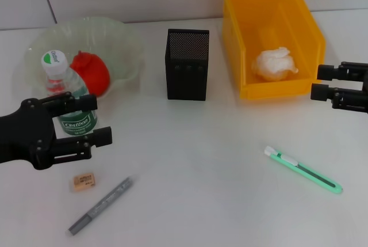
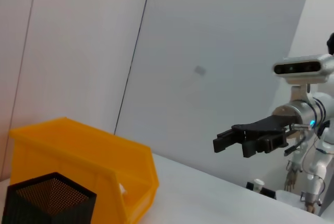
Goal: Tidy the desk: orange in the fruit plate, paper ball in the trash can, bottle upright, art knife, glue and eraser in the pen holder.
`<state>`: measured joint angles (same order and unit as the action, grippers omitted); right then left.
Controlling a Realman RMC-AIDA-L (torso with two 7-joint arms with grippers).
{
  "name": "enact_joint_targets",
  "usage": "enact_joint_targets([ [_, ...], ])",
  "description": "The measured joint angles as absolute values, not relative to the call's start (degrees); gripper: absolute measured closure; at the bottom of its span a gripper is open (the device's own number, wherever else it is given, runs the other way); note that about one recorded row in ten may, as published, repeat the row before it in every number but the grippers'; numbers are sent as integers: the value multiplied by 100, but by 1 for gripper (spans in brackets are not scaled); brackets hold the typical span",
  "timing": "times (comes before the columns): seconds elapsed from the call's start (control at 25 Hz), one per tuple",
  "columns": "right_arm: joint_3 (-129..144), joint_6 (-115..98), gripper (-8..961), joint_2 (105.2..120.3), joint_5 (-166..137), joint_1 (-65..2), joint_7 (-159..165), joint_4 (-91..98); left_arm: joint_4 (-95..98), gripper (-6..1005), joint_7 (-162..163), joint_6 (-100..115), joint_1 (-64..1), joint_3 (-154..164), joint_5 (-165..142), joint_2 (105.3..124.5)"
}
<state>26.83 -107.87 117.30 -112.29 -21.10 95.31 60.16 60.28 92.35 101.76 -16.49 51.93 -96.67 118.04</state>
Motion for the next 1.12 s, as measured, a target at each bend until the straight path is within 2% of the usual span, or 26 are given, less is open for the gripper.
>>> enact_joint_targets([
  [0.36, 2822, -10593, 353, 11559, -12080, -2415, 11038, 6653, 5891, 200, 9145, 10176, -1754, 5176, -9712, 11802],
  [0.56, 2992, -10579, 353, 11529, -13149, -2850, 11903, 7203, 5888, 200, 9065, 10139, -1792, 5179, -9731, 11805],
  [0.96, 4121, -10675, 353, 11325, -14498, -3518, 12783, 7201, 5881, 201, 9006, 10123, -1805, 5202, -9735, 11815],
  [1.12, 4481, -10721, 353, 11310, -14833, -3697, 12912, 7107, 5817, 201, 8998, 10114, -1881, 5217, -9740, 11819],
])
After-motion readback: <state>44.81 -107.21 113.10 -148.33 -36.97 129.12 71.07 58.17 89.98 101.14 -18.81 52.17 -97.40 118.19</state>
